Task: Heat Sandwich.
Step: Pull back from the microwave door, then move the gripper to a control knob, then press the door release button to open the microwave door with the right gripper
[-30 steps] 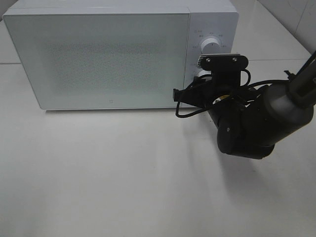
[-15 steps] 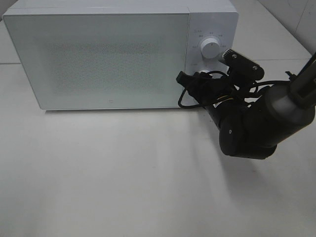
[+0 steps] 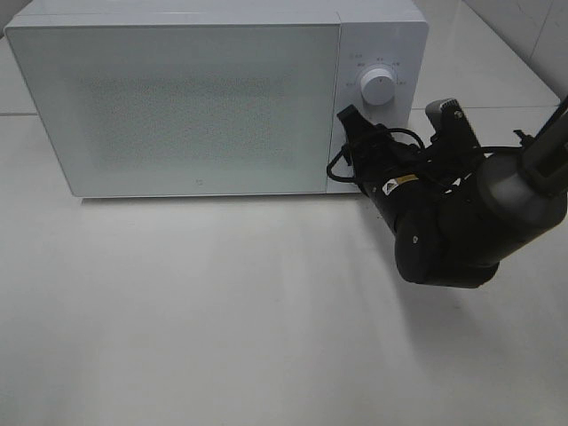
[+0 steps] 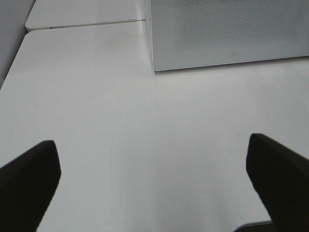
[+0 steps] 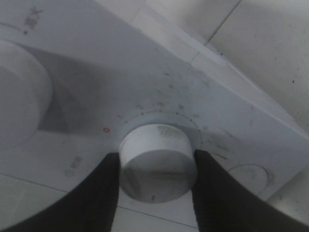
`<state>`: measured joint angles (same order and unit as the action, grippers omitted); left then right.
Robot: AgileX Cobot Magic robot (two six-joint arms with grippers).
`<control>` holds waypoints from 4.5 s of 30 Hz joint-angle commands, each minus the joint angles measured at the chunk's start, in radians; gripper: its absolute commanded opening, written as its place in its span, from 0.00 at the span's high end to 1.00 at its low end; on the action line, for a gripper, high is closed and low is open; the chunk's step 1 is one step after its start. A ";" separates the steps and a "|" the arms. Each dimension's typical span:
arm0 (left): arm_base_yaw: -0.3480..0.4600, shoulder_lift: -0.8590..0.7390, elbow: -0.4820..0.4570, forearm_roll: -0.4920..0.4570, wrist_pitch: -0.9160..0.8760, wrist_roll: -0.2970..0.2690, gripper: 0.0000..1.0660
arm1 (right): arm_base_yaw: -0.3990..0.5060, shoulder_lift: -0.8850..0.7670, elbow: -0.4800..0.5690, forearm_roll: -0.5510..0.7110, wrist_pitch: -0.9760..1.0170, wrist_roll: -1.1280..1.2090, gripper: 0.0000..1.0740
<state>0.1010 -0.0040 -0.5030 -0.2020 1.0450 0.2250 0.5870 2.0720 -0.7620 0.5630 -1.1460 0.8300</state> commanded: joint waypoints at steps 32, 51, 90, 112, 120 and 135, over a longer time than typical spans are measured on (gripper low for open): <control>0.005 -0.026 0.001 0.008 -0.010 -0.004 0.05 | -0.005 -0.009 -0.028 0.068 -0.205 0.530 0.83; 0.005 -0.026 0.001 0.011 -0.010 -0.004 0.05 | -0.005 -0.009 -0.028 0.067 -0.199 0.535 0.57; 0.005 -0.026 0.001 0.012 -0.010 -0.004 0.05 | -0.003 -0.191 0.157 -0.118 0.092 0.455 0.29; 0.005 -0.026 0.001 0.016 -0.010 -0.004 0.05 | -0.005 -0.621 0.191 -0.118 1.131 -0.742 0.29; 0.005 -0.026 0.001 0.016 -0.010 -0.004 0.05 | -0.005 -0.686 0.070 -0.263 1.628 -0.960 0.29; 0.005 -0.026 0.001 0.016 -0.010 -0.004 0.05 | -0.005 -0.908 -0.022 -0.423 2.042 -0.909 0.29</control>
<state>0.1010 -0.0040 -0.5030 -0.1820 1.0450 0.2250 0.5880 1.2000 -0.7790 0.1500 0.8620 -0.0810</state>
